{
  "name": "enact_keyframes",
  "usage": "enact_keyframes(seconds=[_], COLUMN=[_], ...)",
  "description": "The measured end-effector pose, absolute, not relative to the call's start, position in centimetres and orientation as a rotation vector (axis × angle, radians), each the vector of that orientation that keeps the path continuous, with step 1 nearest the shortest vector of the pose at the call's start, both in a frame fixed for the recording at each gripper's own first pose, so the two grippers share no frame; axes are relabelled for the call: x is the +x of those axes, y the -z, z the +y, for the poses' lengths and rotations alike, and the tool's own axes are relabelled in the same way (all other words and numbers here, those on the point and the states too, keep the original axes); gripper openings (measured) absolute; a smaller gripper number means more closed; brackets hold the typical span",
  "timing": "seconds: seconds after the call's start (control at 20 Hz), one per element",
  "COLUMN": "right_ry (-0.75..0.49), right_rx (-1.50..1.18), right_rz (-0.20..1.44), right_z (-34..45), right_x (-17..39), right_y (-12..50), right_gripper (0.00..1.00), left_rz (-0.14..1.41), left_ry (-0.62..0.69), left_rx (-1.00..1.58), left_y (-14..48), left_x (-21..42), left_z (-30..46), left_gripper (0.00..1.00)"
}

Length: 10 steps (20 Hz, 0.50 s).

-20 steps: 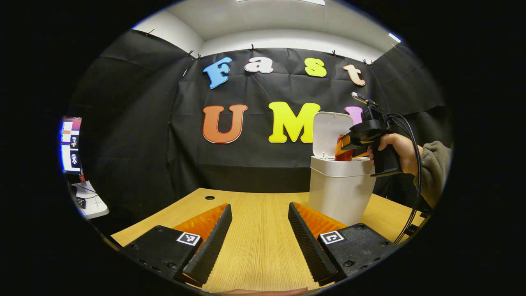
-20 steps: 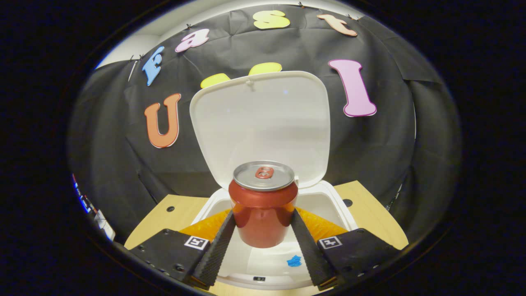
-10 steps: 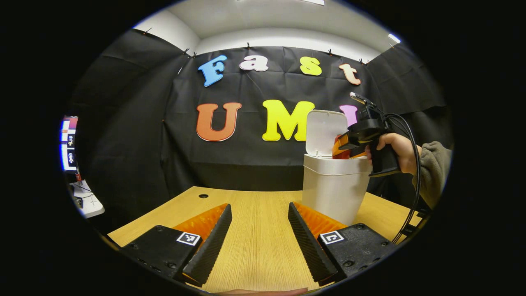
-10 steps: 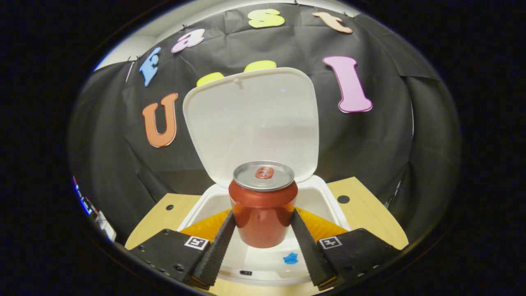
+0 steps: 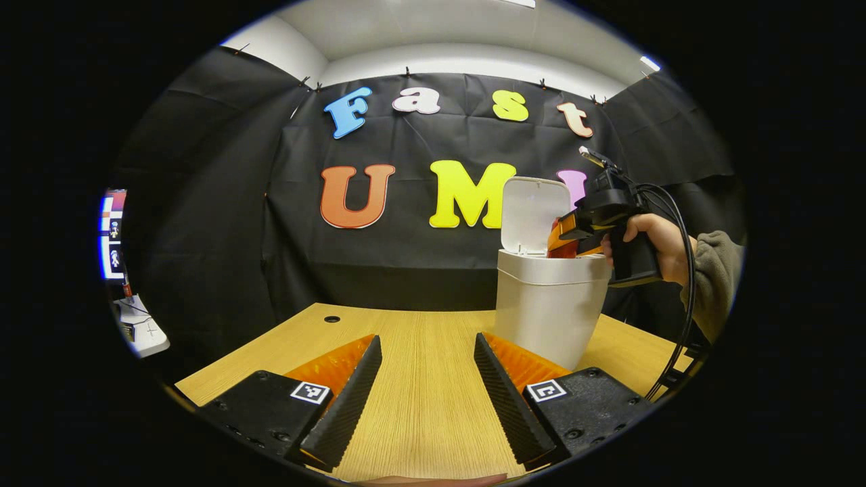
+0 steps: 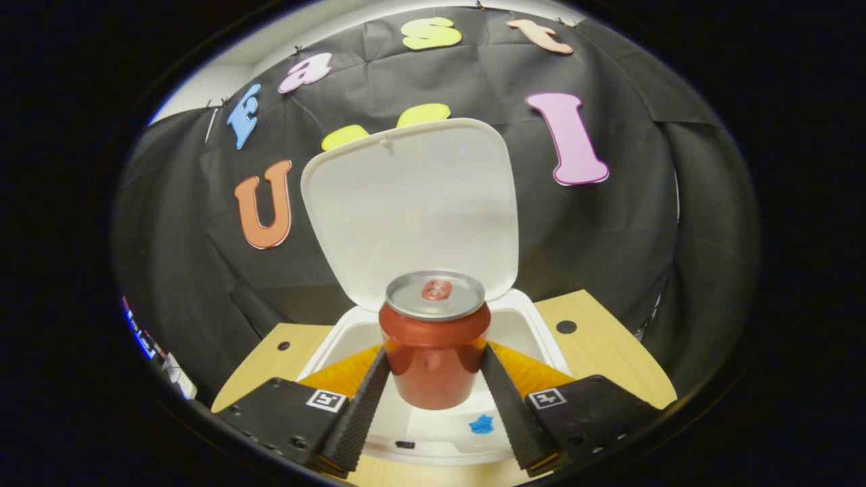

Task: Press the lid of the desktop garbage bin to open it, pick up the crumpled paper on the desktop and throw it into the bin, then pick up the pop can on the desktop and drop it into the bin, and finally close the garbage bin lid.

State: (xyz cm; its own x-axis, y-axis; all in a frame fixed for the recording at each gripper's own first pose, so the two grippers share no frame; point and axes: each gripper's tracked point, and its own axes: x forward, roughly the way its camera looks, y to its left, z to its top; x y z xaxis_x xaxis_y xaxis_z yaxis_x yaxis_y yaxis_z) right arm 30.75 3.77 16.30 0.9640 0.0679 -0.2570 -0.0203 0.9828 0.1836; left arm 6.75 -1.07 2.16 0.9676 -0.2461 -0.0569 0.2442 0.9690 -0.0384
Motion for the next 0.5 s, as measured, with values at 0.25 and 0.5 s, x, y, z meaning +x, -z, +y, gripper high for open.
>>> enact_keyframes(seconds=[0.25,0.5], right_ry=[-0.050,-0.053], right_rx=[0.160,0.152], right_rz=[0.243,0.218], right_z=[4.2,4.6], right_x=[30.2,29.7], right_y=[-17.3,-18.3], right_gripper=[0.78,0.83], left_rz=[0.064,0.070], left_ry=[0.252,0.250], left_rx=[-0.027,-0.031], left_y=[-2.1,-2.0], left_x=[6.7,6.9], left_z=[-1.2,-0.9], left_gripper=[0.90,0.90])
